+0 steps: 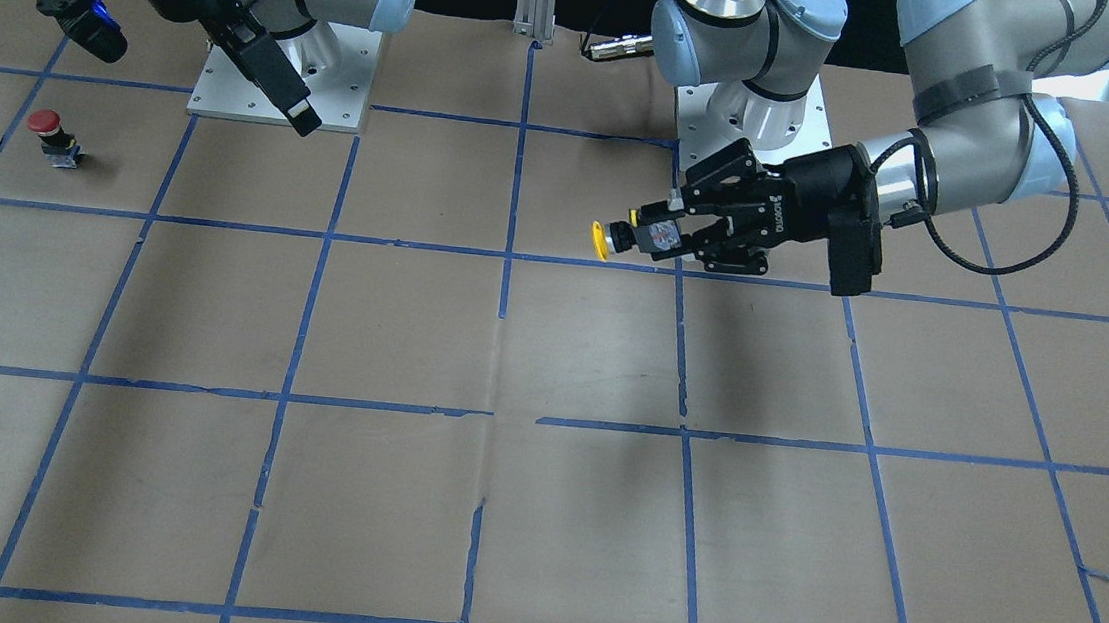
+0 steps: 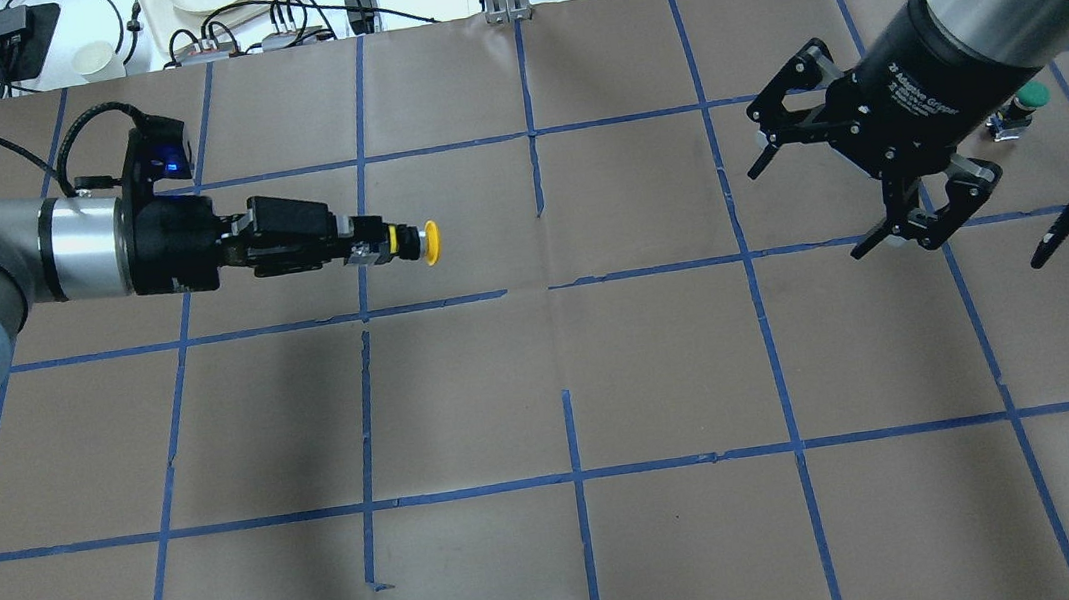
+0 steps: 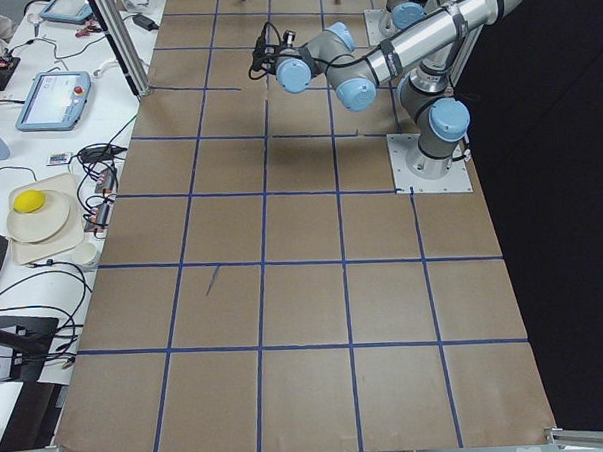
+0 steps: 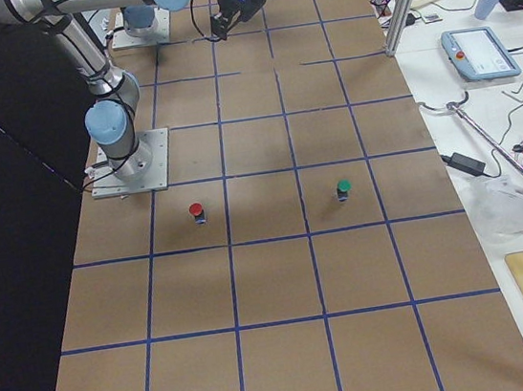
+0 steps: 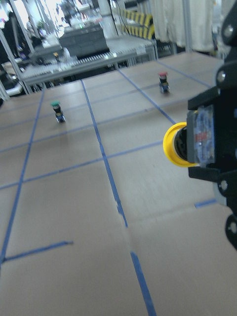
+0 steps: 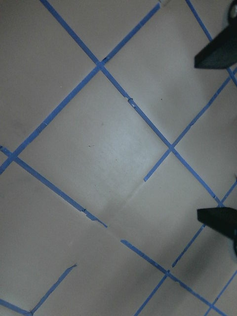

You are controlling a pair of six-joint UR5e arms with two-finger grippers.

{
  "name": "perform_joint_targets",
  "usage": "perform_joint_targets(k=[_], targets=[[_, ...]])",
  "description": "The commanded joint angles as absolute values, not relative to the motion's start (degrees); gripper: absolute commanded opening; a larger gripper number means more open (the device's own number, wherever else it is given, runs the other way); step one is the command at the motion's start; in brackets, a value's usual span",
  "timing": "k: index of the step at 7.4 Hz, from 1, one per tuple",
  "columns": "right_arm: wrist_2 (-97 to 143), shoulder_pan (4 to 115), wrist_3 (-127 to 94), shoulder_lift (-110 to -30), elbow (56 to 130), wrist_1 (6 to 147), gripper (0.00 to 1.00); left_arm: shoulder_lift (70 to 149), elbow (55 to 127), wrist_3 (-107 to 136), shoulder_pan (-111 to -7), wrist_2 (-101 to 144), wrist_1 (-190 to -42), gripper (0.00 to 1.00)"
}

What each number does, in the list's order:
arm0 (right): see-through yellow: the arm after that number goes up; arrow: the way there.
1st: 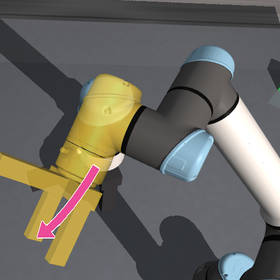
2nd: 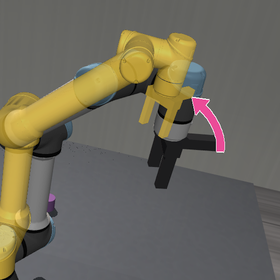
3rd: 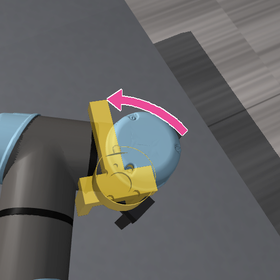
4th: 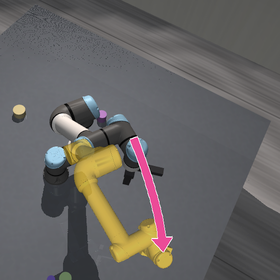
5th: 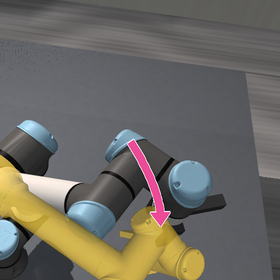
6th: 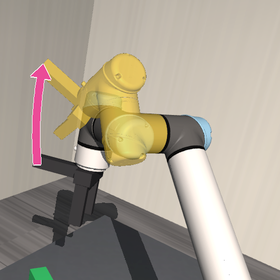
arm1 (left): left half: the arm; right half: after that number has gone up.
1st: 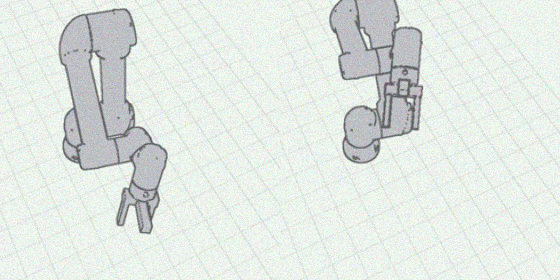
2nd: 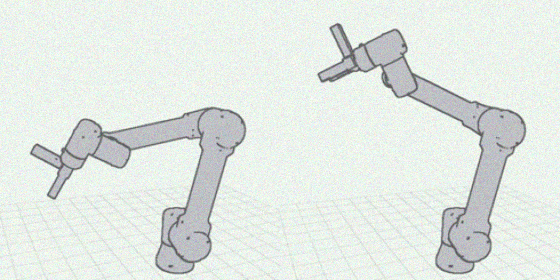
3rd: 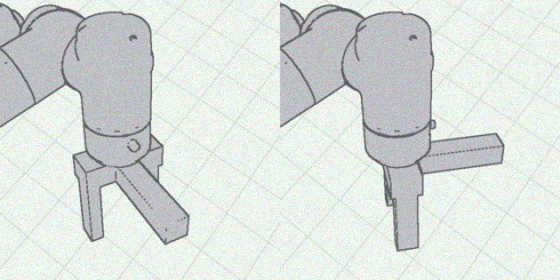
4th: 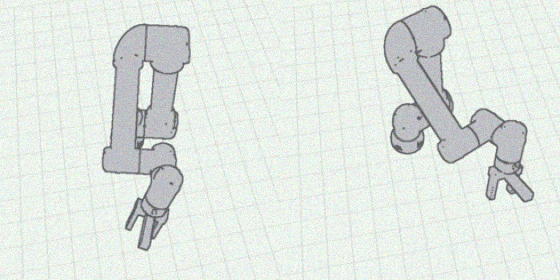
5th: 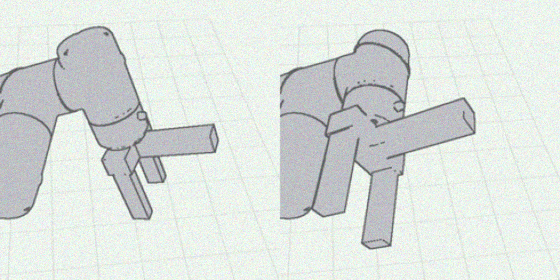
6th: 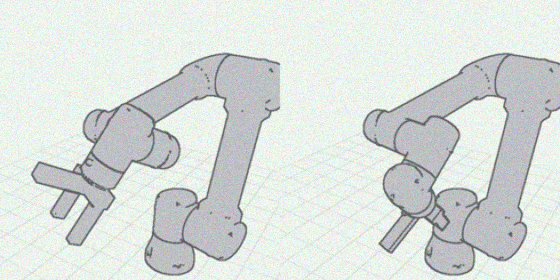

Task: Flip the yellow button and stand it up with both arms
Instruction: 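Lift the yellow button with the left gripper while the right gripper approaches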

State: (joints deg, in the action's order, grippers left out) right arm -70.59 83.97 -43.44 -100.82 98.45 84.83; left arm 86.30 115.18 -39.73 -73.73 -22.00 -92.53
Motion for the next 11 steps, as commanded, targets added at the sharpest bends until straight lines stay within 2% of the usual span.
perform_joint_targets(k=[1, 5, 11], targets=[[-59.82, 81.74, -49.54, -100.72, 98.79, 85.08, 1.00, 83.59, 115.14, -23.97, -79.44, -12.50, -88.88, 0.15], [-48.10, 82.09, -55.19, -101.51, 98.61, 89.88, 1.00, 82.18, 115.22, -15.47, -81.65, -0.48, -87.89, 0.15], [-38.51, 87.45, -56.07, -101.25, 98.53, 92.97, 1.00, 82.53, 115.40, -15.73, -81.83, 0.53, -85.79, 0.15]])
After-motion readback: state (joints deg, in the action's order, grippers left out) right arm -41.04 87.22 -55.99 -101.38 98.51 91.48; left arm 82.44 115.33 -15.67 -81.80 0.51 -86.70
